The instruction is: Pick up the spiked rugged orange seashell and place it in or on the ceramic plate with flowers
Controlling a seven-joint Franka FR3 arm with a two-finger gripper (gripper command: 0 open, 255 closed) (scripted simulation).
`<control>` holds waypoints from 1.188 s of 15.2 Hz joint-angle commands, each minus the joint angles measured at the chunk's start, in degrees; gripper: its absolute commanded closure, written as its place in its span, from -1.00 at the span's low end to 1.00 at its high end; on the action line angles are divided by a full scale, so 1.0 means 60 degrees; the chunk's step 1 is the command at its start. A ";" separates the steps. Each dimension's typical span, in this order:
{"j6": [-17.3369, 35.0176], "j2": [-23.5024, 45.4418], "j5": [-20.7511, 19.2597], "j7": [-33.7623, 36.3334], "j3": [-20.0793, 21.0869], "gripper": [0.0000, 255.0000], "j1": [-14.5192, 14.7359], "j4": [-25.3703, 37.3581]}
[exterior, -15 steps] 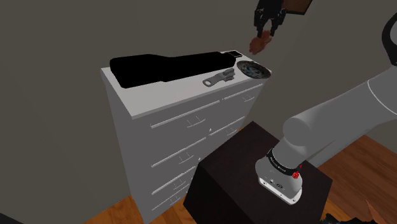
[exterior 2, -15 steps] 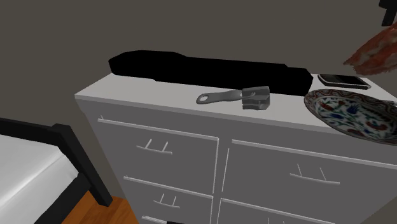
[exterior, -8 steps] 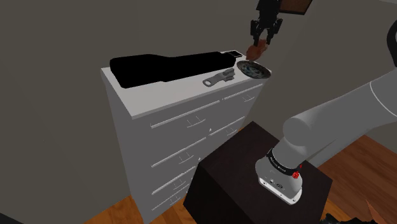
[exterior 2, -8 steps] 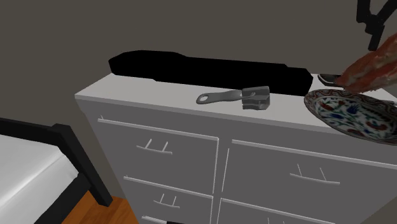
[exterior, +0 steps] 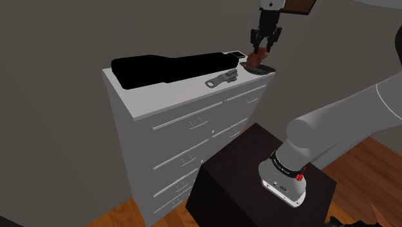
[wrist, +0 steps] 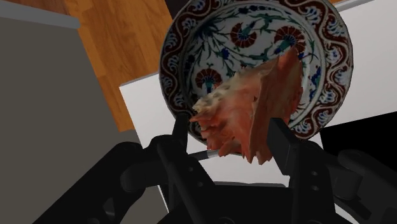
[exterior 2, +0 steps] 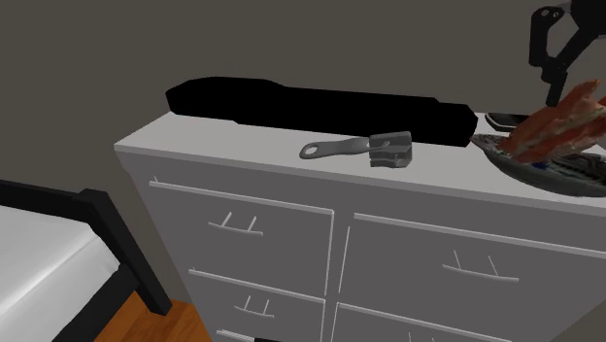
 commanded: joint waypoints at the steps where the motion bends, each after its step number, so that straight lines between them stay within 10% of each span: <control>1: 0.0026 0.0020 0.0001 0.0007 0.0001 1.00 0.0000 -0.0048; 5: 0.0026 0.0020 0.0001 0.0007 0.0002 1.00 -0.0001 -0.0048; 6: 0.0042 0.0016 0.0001 0.0006 0.0000 -1.00 -0.0002 -0.0069; 18: -0.1163 0.0493 0.0008 0.0021 0.0129 -1.00 0.0023 0.1600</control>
